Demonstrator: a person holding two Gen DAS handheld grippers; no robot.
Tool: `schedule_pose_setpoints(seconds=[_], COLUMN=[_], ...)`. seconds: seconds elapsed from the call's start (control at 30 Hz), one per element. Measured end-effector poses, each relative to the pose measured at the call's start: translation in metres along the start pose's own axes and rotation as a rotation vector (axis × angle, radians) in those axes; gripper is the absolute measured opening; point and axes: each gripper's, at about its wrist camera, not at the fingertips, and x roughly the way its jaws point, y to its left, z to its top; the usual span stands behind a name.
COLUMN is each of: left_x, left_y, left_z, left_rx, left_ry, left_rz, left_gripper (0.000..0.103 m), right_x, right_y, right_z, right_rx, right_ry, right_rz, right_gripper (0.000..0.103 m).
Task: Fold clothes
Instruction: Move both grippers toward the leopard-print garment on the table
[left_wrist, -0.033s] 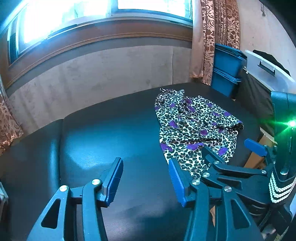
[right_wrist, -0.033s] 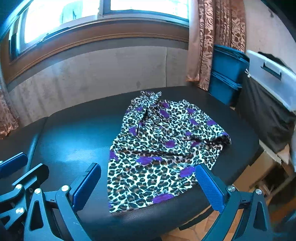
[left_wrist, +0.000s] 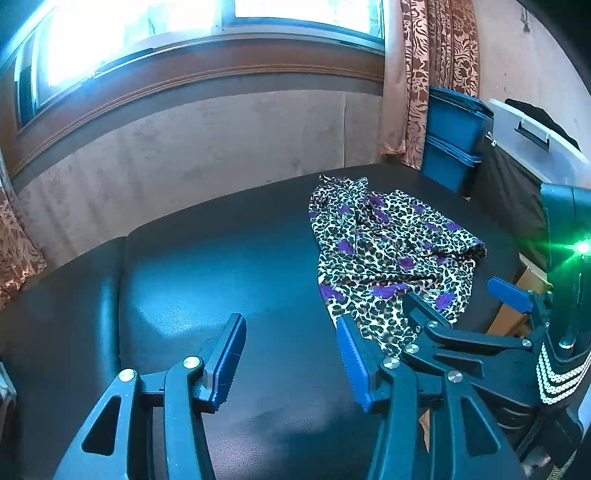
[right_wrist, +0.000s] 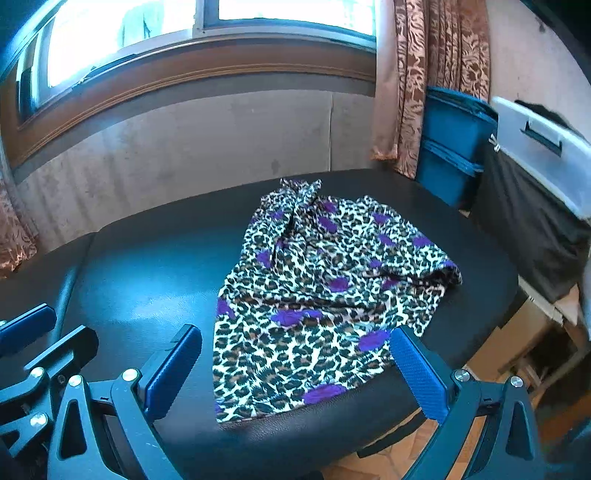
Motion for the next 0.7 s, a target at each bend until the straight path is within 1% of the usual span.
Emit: schedule_pose_setpoints(seconds=[0.1, 0.2, 0.27, 0.37, 0.43, 0.47, 0.5, 0.57, 0.63, 0.7], left_x=[0.004, 0.022, 0.037, 0.063, 0.075, 0.078, 0.079, 0.072, 0.069, 0.069], left_y=[-0.011, -0.015, -0.006, 0.013, 0.027, 0.033, 0.041, 0.057, 0.067, 0.071], left_z=[-0.007, -0.016, -0.028, -0.057, -0.076, -0.084, -0.092, -0.104, -0.110, -0.115], left_rx=[-0.011, -0.015, -0.042, -0.086, -0.114, -0.131, -0.152, -0.204, -0.241, -0.269], left_ry=[0.001, 0.060, 0.101, 0.186, 0.225, 0.233, 0.235, 0.210, 0.195, 0.174], left_rz=[-0.002, -0.022, -0.031, 0.001, 0.027, 0.030, 0.027, -0.006, -0.042, -0.092], left_gripper=[0.052, 0.053, 0.053, 0.053, 0.053, 0.053, 0.056, 0.058, 0.060, 0.065], right_x=[0.000, 0.003, 0.010, 0.017, 0.022, 0.025, 0.030, 0.042, 0.061, 0.076], right_y=[0.000, -0.001, -0.003, 0.003, 0.005, 0.009, 0.012, 0.017, 0.019, 0.022], right_z=[0.004, -0.001, -0.008, -0.010, 0.000, 0.001, 0.001, 0.001, -0.001, -0.005], right_rx=[-0.013, -0.026, -0.034, -0.055, -0.066, -0.082, -0.095, -0.105, -0.082, -0.062], right_ry=[0.004, 0.000, 0.008, 0.011, 0.031, 0.032, 0.037, 0.063, 0.128, 0.192], right_rz=[-0.002, -0.003, -0.006, 0.009, 0.043, 0.066, 0.092, 0.147, 0.195, 0.215], right_gripper=[0.103, 0.103, 0.103, 0.103, 0.103, 0.103, 0.103, 0.103, 0.103, 0.103])
